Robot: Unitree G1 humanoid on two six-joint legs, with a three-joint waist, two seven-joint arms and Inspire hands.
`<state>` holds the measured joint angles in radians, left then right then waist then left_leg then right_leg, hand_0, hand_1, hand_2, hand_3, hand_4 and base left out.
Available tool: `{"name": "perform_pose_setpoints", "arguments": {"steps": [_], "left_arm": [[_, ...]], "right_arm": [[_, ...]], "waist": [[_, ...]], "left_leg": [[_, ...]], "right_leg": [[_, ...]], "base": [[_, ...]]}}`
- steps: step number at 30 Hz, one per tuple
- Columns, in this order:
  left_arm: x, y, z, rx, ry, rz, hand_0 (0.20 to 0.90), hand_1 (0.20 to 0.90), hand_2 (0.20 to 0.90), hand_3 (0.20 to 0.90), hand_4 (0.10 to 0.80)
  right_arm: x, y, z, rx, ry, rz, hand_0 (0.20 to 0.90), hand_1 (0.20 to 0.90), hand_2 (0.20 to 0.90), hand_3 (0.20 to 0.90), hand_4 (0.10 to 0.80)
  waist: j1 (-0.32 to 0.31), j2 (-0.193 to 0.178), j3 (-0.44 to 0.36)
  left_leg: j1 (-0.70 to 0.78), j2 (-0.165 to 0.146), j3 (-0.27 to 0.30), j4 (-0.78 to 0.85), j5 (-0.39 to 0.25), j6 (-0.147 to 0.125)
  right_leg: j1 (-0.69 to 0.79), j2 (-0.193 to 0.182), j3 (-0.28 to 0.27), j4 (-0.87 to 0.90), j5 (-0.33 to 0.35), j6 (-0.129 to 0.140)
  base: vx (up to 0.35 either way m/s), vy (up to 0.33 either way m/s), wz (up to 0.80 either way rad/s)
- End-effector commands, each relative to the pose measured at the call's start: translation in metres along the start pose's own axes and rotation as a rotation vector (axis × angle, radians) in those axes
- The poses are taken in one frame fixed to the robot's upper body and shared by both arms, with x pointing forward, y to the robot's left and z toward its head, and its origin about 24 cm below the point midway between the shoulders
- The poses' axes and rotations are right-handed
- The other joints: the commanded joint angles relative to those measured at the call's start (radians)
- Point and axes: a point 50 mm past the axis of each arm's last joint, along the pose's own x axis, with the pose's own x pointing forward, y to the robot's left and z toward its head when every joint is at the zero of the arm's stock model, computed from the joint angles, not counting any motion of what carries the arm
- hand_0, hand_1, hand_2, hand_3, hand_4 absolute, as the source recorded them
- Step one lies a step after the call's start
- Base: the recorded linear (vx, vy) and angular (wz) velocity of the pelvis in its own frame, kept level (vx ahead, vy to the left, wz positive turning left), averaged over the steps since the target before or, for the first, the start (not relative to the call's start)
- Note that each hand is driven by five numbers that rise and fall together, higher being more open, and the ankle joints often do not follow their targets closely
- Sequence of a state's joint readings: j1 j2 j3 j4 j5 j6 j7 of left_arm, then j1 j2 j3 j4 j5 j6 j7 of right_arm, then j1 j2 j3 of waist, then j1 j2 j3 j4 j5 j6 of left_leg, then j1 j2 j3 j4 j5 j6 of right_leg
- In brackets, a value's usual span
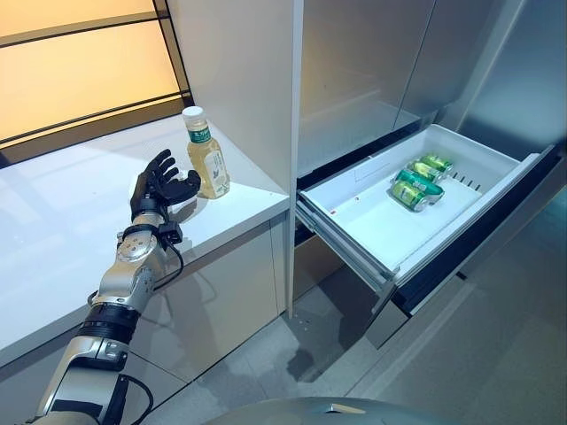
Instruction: Put drinks into fridge and close the fridge
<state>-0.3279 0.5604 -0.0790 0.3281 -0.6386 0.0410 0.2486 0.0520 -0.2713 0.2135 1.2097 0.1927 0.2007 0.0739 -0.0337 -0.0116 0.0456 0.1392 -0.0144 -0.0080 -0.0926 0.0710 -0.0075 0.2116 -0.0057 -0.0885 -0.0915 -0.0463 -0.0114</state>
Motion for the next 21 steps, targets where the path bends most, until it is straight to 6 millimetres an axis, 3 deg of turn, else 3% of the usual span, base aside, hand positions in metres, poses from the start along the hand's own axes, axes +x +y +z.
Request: {"name": "perform_pose_setpoints", "arguments": {"steps": [1, 10, 21], "left_arm": [[0.016, -0.039, 0.099, -0.122, -0.386, -0.147, 0.9, 0.9, 0.9, 0.9, 0.8], [0.006, -0.036, 0.112, -0.102, -0.478, -0.201, 0.9, 0.9, 0.9, 0.9, 0.8], [-0.001, -0.026, 0.112, -0.108, -0.495, -0.192, 0.9, 0.9, 0.9, 0.9, 0.8]], "right_arm": [[0.0, 0.003, 0.014, -0.055, -0.019, 0.027, 0.9, 0.9, 0.9, 0.9, 0.8], [0.0, 0.002, 0.012, -0.043, -0.017, 0.025, 0.9, 0.9, 0.9, 0.9, 0.8], [0.0, -0.001, 0.012, -0.038, -0.024, 0.023, 0.9, 0.9, 0.9, 0.9, 0.8]], "waist": [[-0.001, 0.023, -0.028], [0.008, 0.024, -0.028], [0.018, 0.021, -0.023]], "left_leg": [[0.021, -0.037, -0.036, 0.009, -0.121, 0.025], [0.021, -0.038, -0.041, 0.007, -0.121, 0.025], [0.021, -0.038, -0.047, 0.007, -0.119, 0.025]], "right_leg": [[-0.071, -0.004, 0.013, 0.041, 0.024, 0.072], [-0.069, -0.004, 0.01, 0.037, 0.025, 0.071], [-0.066, -0.006, 0.003, 0.036, 0.025, 0.069]], "base": [[0.0, 0.0, 0.0], [0.0, 0.0, 0.0], [0.0, 0.0, 0.0]]}}
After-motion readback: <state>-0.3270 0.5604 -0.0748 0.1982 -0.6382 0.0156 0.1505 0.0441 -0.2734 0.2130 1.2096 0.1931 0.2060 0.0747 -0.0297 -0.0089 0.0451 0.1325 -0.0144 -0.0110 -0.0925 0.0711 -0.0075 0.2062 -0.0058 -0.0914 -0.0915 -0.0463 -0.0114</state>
